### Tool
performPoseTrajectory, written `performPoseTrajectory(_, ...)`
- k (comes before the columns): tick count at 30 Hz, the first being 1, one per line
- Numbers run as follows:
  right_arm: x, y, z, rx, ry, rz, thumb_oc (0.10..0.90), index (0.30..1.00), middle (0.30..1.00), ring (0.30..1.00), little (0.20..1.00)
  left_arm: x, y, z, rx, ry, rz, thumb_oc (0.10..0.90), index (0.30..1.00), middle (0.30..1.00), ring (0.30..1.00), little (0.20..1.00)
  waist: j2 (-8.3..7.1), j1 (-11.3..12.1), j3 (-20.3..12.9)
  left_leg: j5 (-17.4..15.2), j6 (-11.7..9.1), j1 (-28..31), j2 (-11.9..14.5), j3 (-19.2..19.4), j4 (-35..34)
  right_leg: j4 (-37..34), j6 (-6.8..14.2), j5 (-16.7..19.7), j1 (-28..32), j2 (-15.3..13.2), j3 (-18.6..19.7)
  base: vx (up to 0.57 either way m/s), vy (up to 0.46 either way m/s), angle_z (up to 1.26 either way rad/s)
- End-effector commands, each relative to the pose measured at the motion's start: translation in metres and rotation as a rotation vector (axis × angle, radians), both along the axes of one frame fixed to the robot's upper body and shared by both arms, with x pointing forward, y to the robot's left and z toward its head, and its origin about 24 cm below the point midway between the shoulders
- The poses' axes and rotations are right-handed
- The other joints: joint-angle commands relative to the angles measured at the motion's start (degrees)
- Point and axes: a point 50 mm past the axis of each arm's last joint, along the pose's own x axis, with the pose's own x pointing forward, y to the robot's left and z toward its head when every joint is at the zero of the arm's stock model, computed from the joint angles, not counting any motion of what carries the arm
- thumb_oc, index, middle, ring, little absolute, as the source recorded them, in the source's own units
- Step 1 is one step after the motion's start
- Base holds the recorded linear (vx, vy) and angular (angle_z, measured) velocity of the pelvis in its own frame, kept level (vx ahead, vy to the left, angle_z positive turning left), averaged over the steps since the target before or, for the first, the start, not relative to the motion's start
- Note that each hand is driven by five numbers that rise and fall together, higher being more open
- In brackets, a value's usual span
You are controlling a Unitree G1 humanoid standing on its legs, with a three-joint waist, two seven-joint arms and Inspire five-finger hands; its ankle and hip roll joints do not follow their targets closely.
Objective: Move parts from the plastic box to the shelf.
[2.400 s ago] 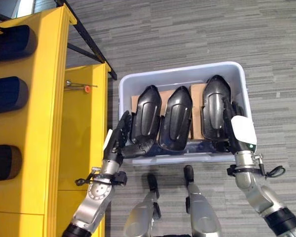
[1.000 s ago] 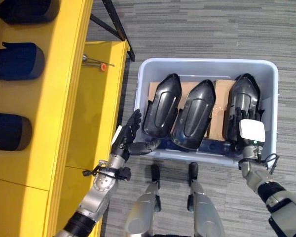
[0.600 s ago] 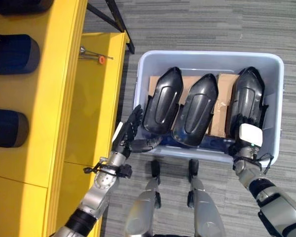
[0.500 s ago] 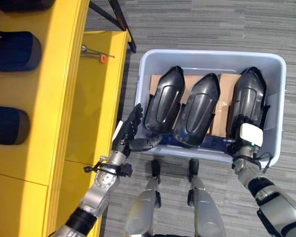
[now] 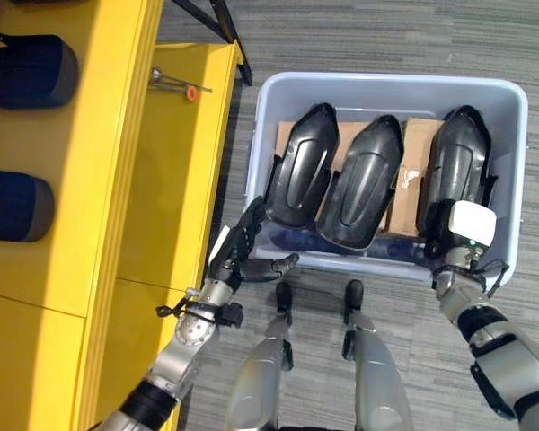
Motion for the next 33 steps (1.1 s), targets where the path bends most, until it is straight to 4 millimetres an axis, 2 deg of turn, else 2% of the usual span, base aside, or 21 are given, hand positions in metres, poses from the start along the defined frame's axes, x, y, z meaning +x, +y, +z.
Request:
performPoseTrajectory(1,-0.01,0.004,-0.016,-0.18,0.123,0.166,0.4,0.3,0.3,0.3,0.3,-0.004,-0.003,0.055,-0.056,-0.292,-0.086,0.9,1.0,1.0,1.0,1.0,2.35,0.9,-0.9,-6.0,0.7,-1.3,-1.5,0.3,2.9,5.8,0.1,-11.7,2.9,1.2,-1.8,0.0,0.0,0.0)
performPoseTrajectory(3,-0.01,0.008,-0.012,-0.183,0.068,0.204,0.4,0.3,0.3,0.3,0.3,-0.004,0.001,0.057,-0.054,-0.299,-0.077,0.9,1.0,1.0,1.0,1.0,1.33,0.5,-0.9,-5.9,0.7,-0.9,-1.0,0.4,2.5,4.8,0.3,-11.0,3.4,1.6,-1.4,-0.01,-0.041,-0.03)
performPoseTrajectory(4,-0.015,0.016,-0.007,-0.175,-0.007,0.244,0.4,0.3,0.3,0.3,0.3,-0.006,0.005,0.057,-0.045,-0.306,-0.053,0.9,1.0,1.0,1.0,1.0,-0.44,-0.5,-0.9,-5.8,0.7,0.4,-0.6,0.5,1.7,3.6,0.7,-10.3,4.8,2.2,-0.6,0.01,-0.048,-0.06)
performPoseTrajectory(8,-0.025,0.021,0.0,-0.166,-0.092,0.287,0.4,0.3,0.3,0.3,0.3,-0.01,0.011,0.059,-0.031,-0.323,-0.035,0.9,1.0,1.0,1.0,1.0,-2.17,-1.6,-0.9,-5.7,0.7,2.4,-0.1,0.6,0.8,1.6,1.3,-9.3,7.0,2.7,0.6,0.02,-0.006,-0.05)
performPoseTrajectory(9,-0.032,0.023,0.011,-0.19,-0.169,0.319,0.4,0.3,0.3,0.3,0.3,-0.013,0.015,0.061,-0.018,-0.336,-0.031,0.9,1.0,1.0,1.0,1.0,-3.44,-2.5,-0.9,-5.8,0.6,5.0,0.2,0.8,-0.1,-0.5,1.9,-8.4,9.8,2.9,1.7,0.05,0.025,-0.13)
performPoseTrajectory(14,-0.041,0.03,0.04,-0.247,-0.317,0.405,0.4,0.3,0.3,0.3,0.3,-0.017,0.021,0.063,-0.032,-0.319,-0.029,0.9,1.0,1.0,1.0,1.0,-5.22,-3.4,-1.7,-5.9,0.7,9.9,0.4,1.7,-1.8,-4.1,3.0,-6.9,15.0,2.8,3.1,0.07,0.039,-0.08)
performPoseTrajectory(15,-0.044,0.035,0.052,-0.266,-0.373,0.446,0.4,0.3,0.3,0.3,0.3,-0.018,0.022,0.063,-0.028,-0.319,-0.028,0.9,1.0,1.0,1.0,1.0,-5.85,-3.7,-2.9,-6.1,0.7,10.6,0.4,1.9,-1.9,-4.8,3.3,-6.4,15.9,2.8,3.4,0.12,0.048,-0.06)
performPoseTrajectory(17,-0.051,0.038,0.062,-0.282,-0.425,0.491,0.4,0.3,0.3,0.3,0.3,-0.021,0.023,0.061,-0.031,-0.311,-0.029,0.9,1.0,1.0,1.0,1.0,-6.52,-3.9,-4.6,-6.4,0.7,11.8,0.5,2.1,-2.0,-5.8,3.5,-6.0,17.3,2.7,3.6,0.15,0.075,-0.13)
performPoseTrajectory(18,-0.061,0.039,0.072,-0.29,-0.475,0.522,0.4,0.3,0.3,0.3,0.3,-0.024,0.024,0.059,-0.035,-0.301,-0.032,0.9,1.0,1.0,1.0,1.0,-7.02,-4.3,-6.5,-6.9,0.7,13.0,0.5,2.3,-2.3,-6.6,3.8,-5.8,18.7,2.6,3.9,0.13,0.081,-0.12)
performPoseTrajectory(22,-0.074,0.038,0.086,-0.274,-0.539,0.542,0.4,0.3,0.3,0.3,0.3,-0.028,0.026,0.054,-0.042,-0.274,-0.024,0.9,1.0,1.0,1.0,1.0,-7.82,-4.9,-10.4,-7.8,0.6,15.1,0.4,2.8,-2.6,-8.4,4.3,-5.4,21.1,2.4,4.4,0.14,0.099,-0.07)
performPoseTrajectory(28,-0.09,0.038,0.09,-0.207,-0.572,0.535,0.4,0.3,0.3,0.3,0.3,-0.033,0.027,0.043,-0.049,-0.223,0.002,0.9,1.0,1.0,1.0,1.0,-8.97,-5.6,-16.6,-10.0,0.9,18.3,0.0,4.0,-2.6,-11.5,4.8,-4.7,24.8,1.8,4.8,0.12,0.105,-0.07)
performPoseTrajectory(33,-0.096,0.043,0.091,-0.114,-0.597,0.562,0.4,0.3,0.3,0.3,0.3,-0.034,0.029,0.039,-0.055,-0.202,0.025,0.9,1.0,1.0,1.0,1.0,-9.65,-5.9,-19.5,-11.4,1.1,20.4,-0.4,4.8,-2.6,-13.4,5.6,-4.1,27.0,1.0,4.8,0.07,0.102,0.01)
